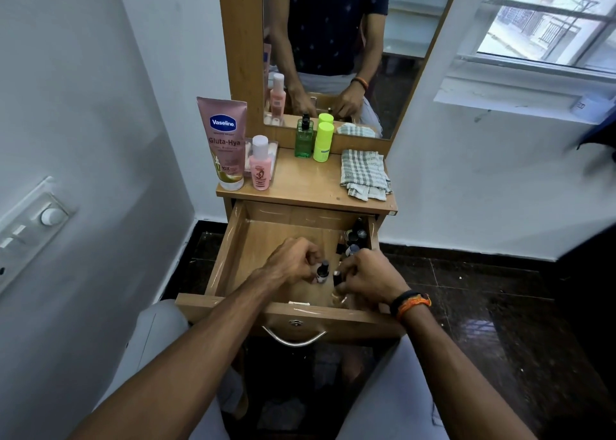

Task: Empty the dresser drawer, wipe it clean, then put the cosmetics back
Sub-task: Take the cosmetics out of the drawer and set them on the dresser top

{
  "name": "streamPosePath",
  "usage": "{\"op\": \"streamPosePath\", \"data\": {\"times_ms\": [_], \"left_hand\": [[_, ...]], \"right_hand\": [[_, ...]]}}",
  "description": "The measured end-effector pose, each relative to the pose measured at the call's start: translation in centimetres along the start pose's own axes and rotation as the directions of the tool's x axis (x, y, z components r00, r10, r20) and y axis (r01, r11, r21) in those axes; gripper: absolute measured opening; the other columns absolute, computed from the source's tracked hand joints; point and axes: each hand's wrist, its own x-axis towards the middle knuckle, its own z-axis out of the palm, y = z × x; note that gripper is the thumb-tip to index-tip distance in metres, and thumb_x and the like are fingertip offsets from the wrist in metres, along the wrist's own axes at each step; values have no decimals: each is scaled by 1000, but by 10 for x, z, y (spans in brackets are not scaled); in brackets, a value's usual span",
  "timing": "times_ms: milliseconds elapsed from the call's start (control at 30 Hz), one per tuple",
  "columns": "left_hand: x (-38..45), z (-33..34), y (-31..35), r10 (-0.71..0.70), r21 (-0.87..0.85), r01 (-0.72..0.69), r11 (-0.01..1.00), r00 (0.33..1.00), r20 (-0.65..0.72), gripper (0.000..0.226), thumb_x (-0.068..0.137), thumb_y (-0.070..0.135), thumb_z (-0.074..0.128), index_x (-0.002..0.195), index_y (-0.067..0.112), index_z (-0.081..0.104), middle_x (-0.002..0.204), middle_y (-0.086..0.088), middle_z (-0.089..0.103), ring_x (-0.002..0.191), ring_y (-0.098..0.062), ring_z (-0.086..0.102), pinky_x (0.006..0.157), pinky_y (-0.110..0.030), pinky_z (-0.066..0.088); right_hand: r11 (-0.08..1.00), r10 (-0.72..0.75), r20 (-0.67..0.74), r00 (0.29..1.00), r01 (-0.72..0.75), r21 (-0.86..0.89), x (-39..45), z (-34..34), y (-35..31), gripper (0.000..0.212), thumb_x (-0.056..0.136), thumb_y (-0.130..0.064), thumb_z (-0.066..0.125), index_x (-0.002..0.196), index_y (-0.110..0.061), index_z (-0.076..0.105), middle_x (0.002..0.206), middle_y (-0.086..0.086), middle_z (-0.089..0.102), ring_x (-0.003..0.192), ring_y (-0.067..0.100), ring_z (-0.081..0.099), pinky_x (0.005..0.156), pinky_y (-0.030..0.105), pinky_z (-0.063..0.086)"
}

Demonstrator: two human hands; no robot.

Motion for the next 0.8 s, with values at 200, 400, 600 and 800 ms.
{"op": "streamPosePath", "data": {"times_ms": [200,400,600,800], "left_hand": [[0,-2,5,84,-52,-85,995,996,-23,42,67,25,90,106,23,75,92,12,68,84,-1,59,65,-20,45],[-2,-1,5,104,-59,-106,993,994,-29,28,72,25,87,98,21,75,91,7,71,85,-8,64,69,-27,52],[1,7,7,91,39,-91,995,996,6,23,75,26,85,92,27,70,78,16,57,74,-1,52,59,-20,35],[1,7,4,141,68,-140,988,990,-6,20,78,24,81,95,23,69,85,8,67,78,-7,62,62,-21,49]], "right_hand": [[943,39,-167,985,19,332,-10,-25,0,22,72,-28,89,86,-21,75,67,-4,74,51,3,66,54,16,54],[893,65,-312,948,84,441,-11,-27,1,23,72,-28,89,87,-26,71,74,0,73,58,8,70,54,21,58],[884,111,-424,899,106,454,-7,-11,1,24,73,-30,87,91,-25,72,79,-3,74,71,5,72,64,20,60],[885,153,-518,841,116,450,-2,-5,0,23,74,-32,87,89,-19,76,81,-5,73,77,6,71,70,22,60]]}}
